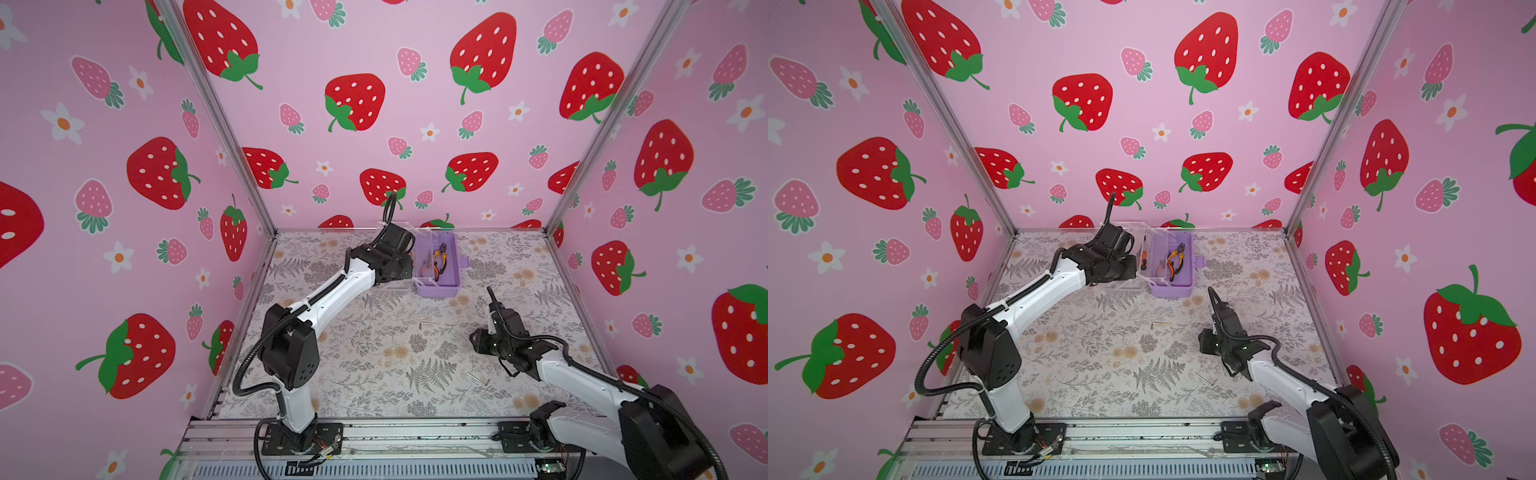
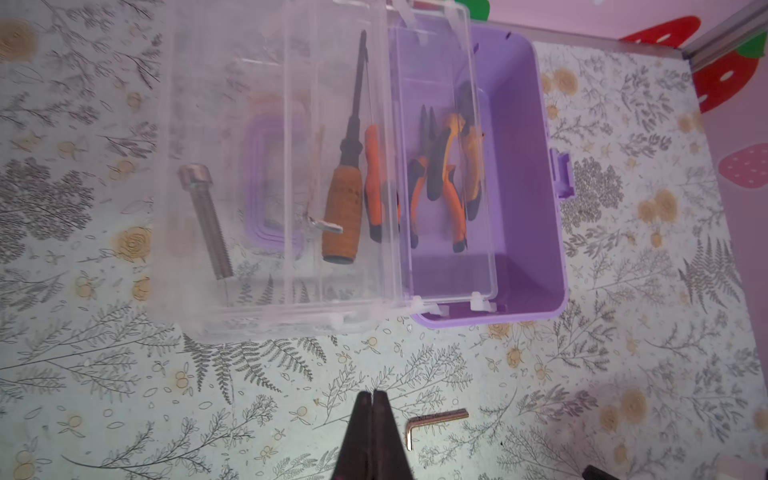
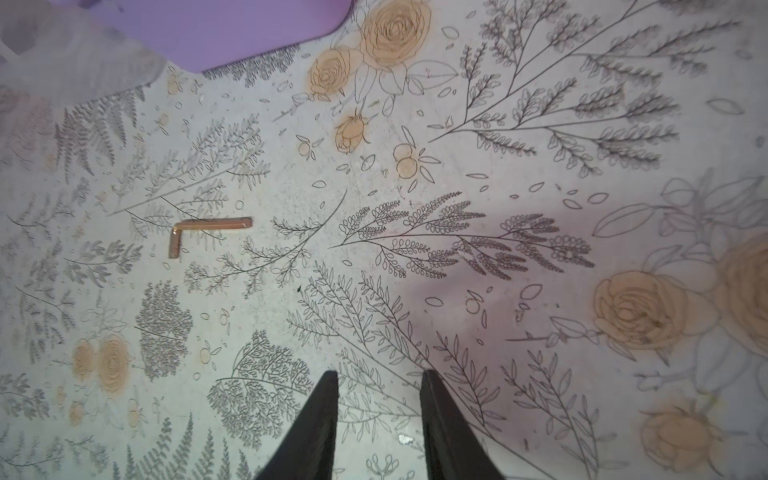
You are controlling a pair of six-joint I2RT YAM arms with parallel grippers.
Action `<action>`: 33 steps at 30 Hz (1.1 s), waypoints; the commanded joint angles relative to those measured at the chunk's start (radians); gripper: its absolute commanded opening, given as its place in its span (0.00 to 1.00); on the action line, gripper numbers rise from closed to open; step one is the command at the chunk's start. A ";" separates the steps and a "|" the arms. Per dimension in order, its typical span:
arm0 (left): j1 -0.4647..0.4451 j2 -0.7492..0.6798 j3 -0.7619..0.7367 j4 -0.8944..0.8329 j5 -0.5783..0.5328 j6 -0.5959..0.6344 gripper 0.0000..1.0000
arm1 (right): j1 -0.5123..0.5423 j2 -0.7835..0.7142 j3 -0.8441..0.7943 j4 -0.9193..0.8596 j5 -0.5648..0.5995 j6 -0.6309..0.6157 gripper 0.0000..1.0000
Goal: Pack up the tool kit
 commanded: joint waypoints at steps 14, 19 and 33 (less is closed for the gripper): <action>-0.179 -0.025 -0.343 0.181 0.214 -0.042 0.00 | 0.085 0.309 0.255 0.157 -0.007 -0.148 0.07; -0.203 0.012 -0.389 0.254 0.263 -0.091 0.00 | 0.110 0.447 0.346 0.175 -0.007 -0.173 0.03; -0.195 0.152 -0.394 0.310 0.245 -0.183 0.00 | 0.142 0.596 0.383 0.242 -0.064 -0.155 0.03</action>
